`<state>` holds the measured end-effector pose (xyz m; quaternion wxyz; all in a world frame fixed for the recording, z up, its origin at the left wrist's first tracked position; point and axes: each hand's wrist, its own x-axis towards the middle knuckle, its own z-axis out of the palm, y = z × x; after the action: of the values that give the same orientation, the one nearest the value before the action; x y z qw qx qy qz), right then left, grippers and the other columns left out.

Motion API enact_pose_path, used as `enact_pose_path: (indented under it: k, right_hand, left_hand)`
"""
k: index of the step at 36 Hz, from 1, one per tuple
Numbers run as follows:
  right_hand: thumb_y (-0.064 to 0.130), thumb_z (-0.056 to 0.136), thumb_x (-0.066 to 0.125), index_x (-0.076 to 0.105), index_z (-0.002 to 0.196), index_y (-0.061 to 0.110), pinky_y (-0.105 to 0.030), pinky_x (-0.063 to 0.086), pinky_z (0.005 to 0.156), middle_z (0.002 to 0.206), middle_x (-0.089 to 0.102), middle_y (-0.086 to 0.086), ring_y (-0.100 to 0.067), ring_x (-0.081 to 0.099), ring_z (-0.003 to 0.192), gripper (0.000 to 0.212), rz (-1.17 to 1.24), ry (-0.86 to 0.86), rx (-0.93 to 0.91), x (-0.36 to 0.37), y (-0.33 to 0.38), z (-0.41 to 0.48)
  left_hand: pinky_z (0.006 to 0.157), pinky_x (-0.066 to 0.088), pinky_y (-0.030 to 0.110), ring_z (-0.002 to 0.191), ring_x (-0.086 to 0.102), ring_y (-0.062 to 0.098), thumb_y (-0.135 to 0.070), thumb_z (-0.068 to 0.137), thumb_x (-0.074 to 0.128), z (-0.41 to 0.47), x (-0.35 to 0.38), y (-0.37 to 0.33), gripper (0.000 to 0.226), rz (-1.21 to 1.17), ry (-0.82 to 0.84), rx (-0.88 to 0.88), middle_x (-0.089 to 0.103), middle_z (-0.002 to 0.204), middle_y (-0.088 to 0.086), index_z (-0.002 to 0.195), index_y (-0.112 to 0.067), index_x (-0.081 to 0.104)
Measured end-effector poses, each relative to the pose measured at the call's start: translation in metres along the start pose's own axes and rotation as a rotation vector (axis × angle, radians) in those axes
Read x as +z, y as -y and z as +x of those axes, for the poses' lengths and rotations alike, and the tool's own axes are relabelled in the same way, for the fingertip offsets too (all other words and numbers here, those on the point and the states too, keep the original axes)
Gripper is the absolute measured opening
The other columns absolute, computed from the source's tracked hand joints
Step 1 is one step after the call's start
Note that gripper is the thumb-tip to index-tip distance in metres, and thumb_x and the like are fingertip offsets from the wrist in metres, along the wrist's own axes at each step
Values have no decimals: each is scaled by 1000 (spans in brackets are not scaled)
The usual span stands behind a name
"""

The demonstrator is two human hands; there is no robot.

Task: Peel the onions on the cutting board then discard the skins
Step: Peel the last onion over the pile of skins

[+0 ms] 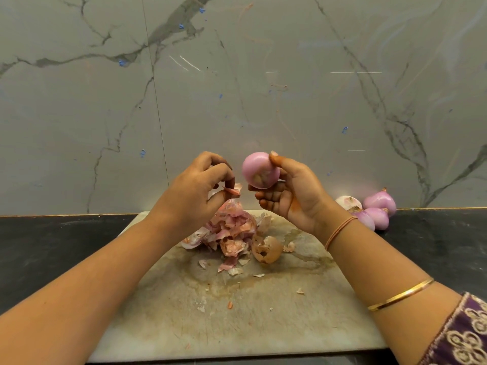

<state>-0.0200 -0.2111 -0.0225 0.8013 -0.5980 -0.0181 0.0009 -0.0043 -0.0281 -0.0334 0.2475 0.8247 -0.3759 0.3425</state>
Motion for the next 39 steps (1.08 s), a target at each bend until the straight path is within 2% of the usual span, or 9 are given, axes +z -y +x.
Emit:
enact_pose_path:
  k: [4,7,10,13,18,25,29,33,39]
  right_hand:
    - [44,94,54,54,119,1,-24,55,55,93,65,-21,-18,63,62,51,14,1,12,1,0,0]
    - [41,92,56,52,123,4,-27,58,67,102,62,-21,-22,65,75,49,4,18,-2,2,-2,0]
    - [32,92,59,56,115,10,-30,56,77,110,56,-18,-24,62,83,32,1,65,-28,3,-3,-1]
    - [28,90,61,56,107,13,-27,50,70,113,52,-16,-25,55,86,23,-42,91,-48,3,-4,-2]
    - [32,86,65,43,123,12,-27,48,71,111,55,-11,-22,55,89,47,-193,106,-129,3,-6,0]
    - [44,100,38,51,117,9,-29,44,74,115,58,-19,-21,53,89,41,-268,104,-159,4,-6,1]
    - [30,103,35,50,99,17,-28,44,71,117,55,-21,-22,53,86,20,-259,119,-164,3,-4,-1]
    - [25,104,36,47,100,17,-28,46,70,115,52,-20,-23,54,83,14,-291,140,-174,2,-5,1]
    - [27,103,41,47,103,18,-28,46,69,110,53,-16,-22,52,79,11,-313,151,-216,3,-5,1]
  left_hand:
    - [79,54,40,88,53,14,-3,84,65,0,2,4,20,18,51,-66,46,102,-8,96,-17,60]
    - [89,50,31,100,50,10,1,87,56,0,4,3,44,8,123,-167,43,116,-7,123,-24,50]
    - [90,48,29,108,48,10,6,86,50,-1,5,2,66,-7,147,-220,39,128,-4,140,-29,34]
    - [88,48,23,107,49,6,-3,87,56,-2,3,1,60,-71,84,-159,39,125,-9,139,-25,36]
    - [85,45,8,100,50,-6,-35,80,70,-1,5,-3,57,-135,59,-61,42,119,-15,129,-21,44]
    - [86,46,8,94,55,1,-17,82,72,0,4,1,42,-133,-27,-37,48,111,-10,119,-17,53]
    - [87,52,21,100,54,11,-16,85,68,-1,4,4,45,-120,-7,9,49,115,-4,122,-31,49]
    - [83,55,43,99,56,21,-12,87,65,-1,3,4,44,-121,8,23,49,116,0,119,-35,45]
    - [83,54,46,99,55,22,3,85,63,-2,3,4,53,-118,32,9,47,117,-4,115,-35,43]
